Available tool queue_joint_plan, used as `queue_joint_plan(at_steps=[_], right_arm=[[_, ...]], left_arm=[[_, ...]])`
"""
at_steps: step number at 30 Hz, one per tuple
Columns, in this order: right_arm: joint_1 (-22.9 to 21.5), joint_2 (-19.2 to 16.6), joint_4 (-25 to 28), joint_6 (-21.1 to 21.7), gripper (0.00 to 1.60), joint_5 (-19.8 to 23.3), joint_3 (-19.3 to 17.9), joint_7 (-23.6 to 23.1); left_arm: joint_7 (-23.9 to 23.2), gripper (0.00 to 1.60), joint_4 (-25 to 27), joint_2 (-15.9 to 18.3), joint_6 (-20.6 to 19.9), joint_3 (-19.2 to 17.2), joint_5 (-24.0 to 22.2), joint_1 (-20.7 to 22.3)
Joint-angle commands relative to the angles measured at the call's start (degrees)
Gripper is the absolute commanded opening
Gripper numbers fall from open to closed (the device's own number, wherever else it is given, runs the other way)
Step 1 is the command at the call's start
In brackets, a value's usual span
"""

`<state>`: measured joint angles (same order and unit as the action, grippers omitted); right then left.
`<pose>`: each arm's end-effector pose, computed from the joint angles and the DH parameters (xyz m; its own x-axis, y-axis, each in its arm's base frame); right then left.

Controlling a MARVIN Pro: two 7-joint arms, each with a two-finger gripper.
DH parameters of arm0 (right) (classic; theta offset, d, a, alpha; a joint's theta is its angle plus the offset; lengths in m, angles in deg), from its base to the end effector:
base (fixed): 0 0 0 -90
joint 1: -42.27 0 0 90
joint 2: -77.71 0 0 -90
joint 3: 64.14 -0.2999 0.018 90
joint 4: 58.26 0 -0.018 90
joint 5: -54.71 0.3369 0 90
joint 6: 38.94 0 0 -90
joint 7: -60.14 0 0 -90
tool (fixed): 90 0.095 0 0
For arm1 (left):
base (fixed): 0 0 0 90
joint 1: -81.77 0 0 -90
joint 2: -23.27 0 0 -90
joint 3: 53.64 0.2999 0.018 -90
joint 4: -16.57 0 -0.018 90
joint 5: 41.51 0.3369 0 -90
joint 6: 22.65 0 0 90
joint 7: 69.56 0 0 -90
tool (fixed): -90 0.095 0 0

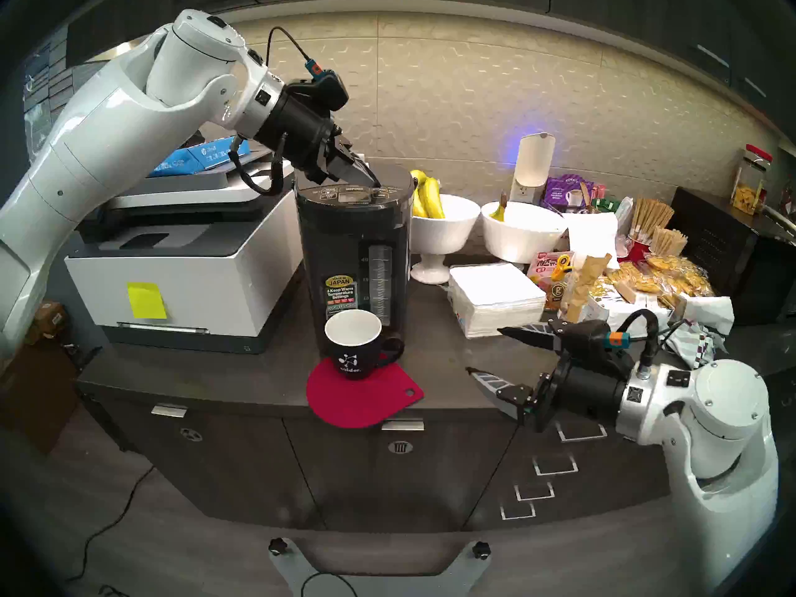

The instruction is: Press the water dispenser button and fill the cup

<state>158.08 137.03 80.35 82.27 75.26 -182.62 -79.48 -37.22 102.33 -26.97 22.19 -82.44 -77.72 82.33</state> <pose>0.2724 -0.0717 -0.1136 0.0419 0.3475 0.9368 0.7141 -0.6662 0.2152 0.4953 -0.0852 0.1172 -0.1114 -0.6798 0.7249 -0.9194 -0.2064 -0.3348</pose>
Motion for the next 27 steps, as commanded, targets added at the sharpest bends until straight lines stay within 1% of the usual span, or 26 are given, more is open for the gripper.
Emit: queue_joint_plan(at_steps=[1, 9, 11, 19, 20, 23, 25, 27], right_arm=[[-0.24, -0.11, 0.71, 0.07, 1.60, -0.01, 0.00, 0.07], [-0.24, -0.11, 0.71, 0.07, 1.60, -0.01, 0.00, 0.07], [-0.24, -0.11, 0.71, 0.07, 1.60, -0.01, 0.00, 0.07], [-0.24, -0.11, 0.71, 0.06, 1.60, -0.01, 0.00, 0.06], [-0.24, -0.11, 0.71, 0.06, 1.60, -0.01, 0.00, 0.06], [-0.24, -0.11, 0.71, 0.07, 1.60, -0.01, 0.00, 0.07], [-0.24, -0.11, 0.71, 0.06, 1.60, -0.01, 0.00, 0.07], [-0.24, -0.10, 0.70, 0.05, 1.60, -0.01, 0.00, 0.06]], left_arm=[[-0.53, 0.00, -0.90, -0.81, 0.75, -0.10, 0.11, 0.77], [-1.22, 0.00, -2.70, -1.89, 1.68, 0.58, 0.79, 0.80], [-2.40, 0.00, -3.58, -2.41, 1.52, 1.47, 1.41, 1.49], [-4.61, 0.00, -4.88, -3.57, 1.13, 3.69, 2.54, 2.15], [-4.51, 0.00, -4.86, -3.58, 1.15, 3.66, 2.47, 2.04], [-1.61, 0.00, -4.15, -2.64, 1.66, 1.30, 1.19, 0.80], [-0.94, 0.00, -3.90, -1.93, 2.11, 0.03, 0.75, 1.01], [-1.43, 0.00, -3.73, -1.43, 1.99, -0.45, 0.81, 1.88]])
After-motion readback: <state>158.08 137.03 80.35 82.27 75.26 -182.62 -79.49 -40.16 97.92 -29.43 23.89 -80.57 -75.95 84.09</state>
